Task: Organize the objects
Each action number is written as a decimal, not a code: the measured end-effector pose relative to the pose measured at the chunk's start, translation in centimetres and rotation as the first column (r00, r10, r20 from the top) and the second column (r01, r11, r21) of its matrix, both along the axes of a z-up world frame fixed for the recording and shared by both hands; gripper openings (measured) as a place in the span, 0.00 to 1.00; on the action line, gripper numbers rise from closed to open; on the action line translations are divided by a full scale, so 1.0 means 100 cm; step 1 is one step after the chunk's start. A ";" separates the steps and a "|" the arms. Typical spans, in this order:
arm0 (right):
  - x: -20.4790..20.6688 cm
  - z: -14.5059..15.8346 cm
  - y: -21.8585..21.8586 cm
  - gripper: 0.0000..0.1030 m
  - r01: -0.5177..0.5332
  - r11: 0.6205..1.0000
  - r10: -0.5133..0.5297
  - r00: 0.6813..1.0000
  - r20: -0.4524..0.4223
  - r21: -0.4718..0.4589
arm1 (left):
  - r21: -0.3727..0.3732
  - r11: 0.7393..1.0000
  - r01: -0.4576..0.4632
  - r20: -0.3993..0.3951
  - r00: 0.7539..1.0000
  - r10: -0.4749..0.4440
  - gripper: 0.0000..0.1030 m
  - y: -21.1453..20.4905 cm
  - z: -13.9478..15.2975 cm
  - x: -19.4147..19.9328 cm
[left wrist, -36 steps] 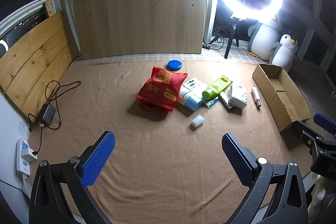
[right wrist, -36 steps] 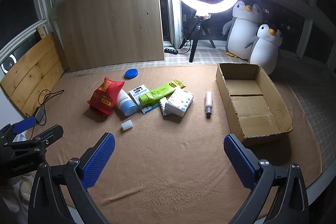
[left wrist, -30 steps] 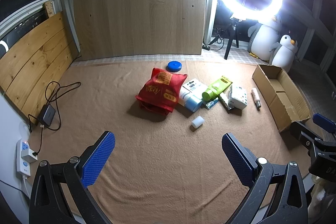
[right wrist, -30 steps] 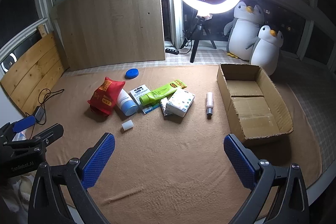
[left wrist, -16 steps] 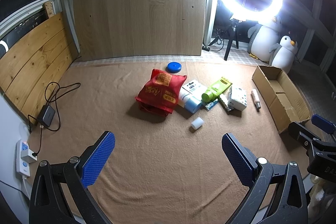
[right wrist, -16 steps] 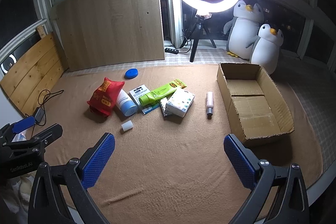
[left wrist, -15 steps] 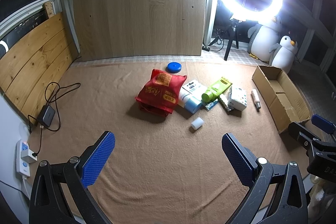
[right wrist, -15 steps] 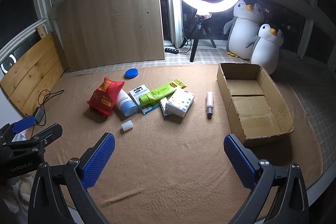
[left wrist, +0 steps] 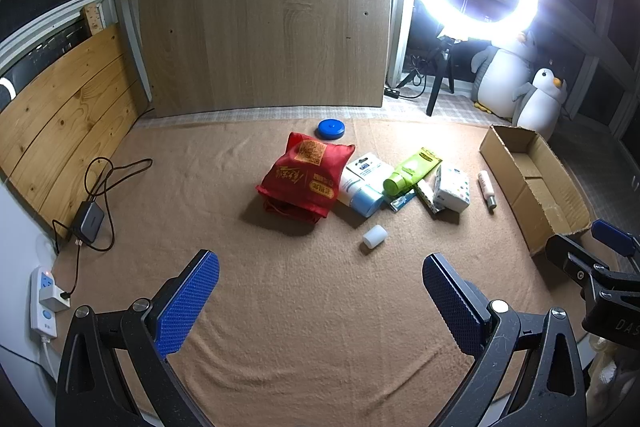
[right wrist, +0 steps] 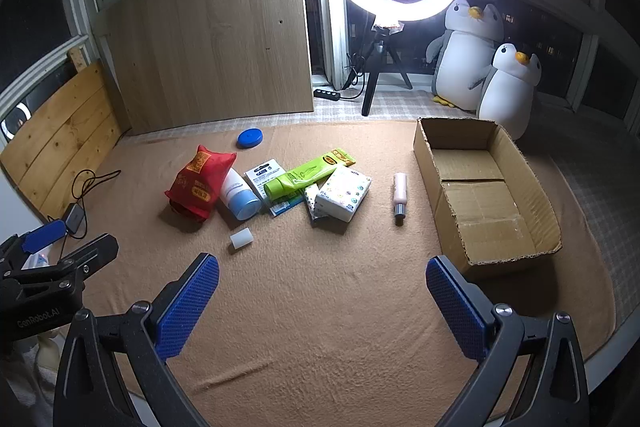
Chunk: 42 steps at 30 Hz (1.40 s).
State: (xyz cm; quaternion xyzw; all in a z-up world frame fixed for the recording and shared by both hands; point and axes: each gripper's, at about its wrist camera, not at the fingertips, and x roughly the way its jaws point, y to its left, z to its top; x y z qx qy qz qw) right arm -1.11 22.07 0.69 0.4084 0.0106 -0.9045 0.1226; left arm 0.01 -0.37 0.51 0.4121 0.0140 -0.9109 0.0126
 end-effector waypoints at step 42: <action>-0.009 -0.006 0.001 1.00 -0.005 1.000 0.005 1.000 0.026 -0.002 | -0.001 1.000 -0.002 0.005 1.000 0.002 1.00 0.004 -0.006 -0.010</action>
